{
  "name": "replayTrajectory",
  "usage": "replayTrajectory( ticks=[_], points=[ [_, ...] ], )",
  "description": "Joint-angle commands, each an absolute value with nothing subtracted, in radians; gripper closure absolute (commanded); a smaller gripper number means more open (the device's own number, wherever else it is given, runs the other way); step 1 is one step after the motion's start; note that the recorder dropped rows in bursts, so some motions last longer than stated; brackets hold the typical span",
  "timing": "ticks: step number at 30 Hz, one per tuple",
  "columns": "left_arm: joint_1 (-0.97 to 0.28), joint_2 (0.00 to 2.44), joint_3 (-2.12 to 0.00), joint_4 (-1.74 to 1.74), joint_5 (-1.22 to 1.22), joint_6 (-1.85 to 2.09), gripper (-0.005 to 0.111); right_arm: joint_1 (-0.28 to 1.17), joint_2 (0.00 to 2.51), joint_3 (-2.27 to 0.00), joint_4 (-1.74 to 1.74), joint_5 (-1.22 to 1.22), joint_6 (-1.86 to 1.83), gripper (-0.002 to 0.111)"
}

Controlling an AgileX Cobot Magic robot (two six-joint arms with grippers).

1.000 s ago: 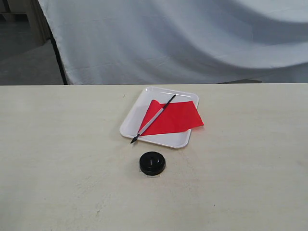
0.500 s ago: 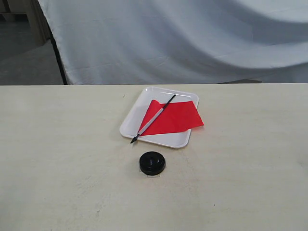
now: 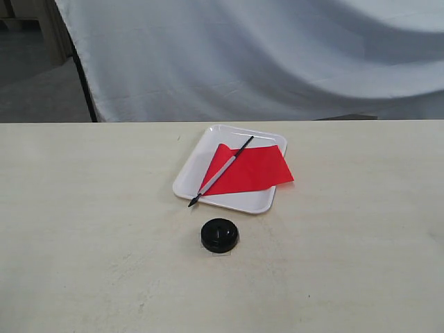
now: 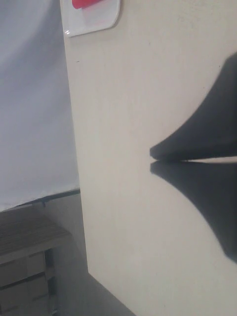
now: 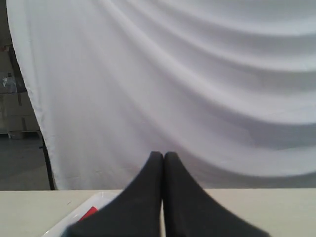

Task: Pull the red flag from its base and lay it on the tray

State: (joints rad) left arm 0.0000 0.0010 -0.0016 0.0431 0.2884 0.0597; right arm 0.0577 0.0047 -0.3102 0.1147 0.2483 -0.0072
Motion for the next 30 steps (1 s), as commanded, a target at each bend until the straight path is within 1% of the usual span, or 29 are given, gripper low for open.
replayTrajectory(
  ticks=[1, 8, 9, 10, 11, 20, 24, 30],
  points=[
    [0.000, 0.000, 0.000, 0.048, 0.283, 0.057, 0.107, 0.062, 0.000, -0.235, 0.139, 0.206, 0.000, 0.108],
    [0.000, 0.000, 0.000, 0.048, 0.283, 0.057, 0.107, 0.062, 0.000, -0.007, 0.130, 0.083, 0.000, 0.108],
    [0.000, 0.000, 0.000, 0.048, 0.283, 0.057, 0.107, 0.062, 0.000, 0.000, 0.130, 0.077, 0.000, 0.108],
    [0.000, 0.000, 0.000, 0.048, 0.283, 0.057, 0.107, 0.062, 0.000, 0.000, 0.123, 0.166, -0.012, 0.108],
    [0.000, 0.000, 0.000, 0.048, 0.283, 0.057, 0.107, 0.062, 0.000, 0.000, 0.112, 0.177, -0.020, 0.108],
    [0.000, 0.000, 0.000, 0.048, 0.283, 0.057, 0.107, 0.062, 0.000, 0.000, 0.176, 0.212, -0.020, 0.108],
    [0.000, 0.000, 0.000, 0.048, 0.283, 0.057, 0.107, 0.062, 0.000, 0.000, 0.205, 0.280, 0.012, 0.108],
    [0.000, 0.000, 0.000, 0.048, 0.283, 0.057, 0.107, 0.062, 0.000, 0.000, 0.194, 0.284, 0.000, 0.108]
  ],
)
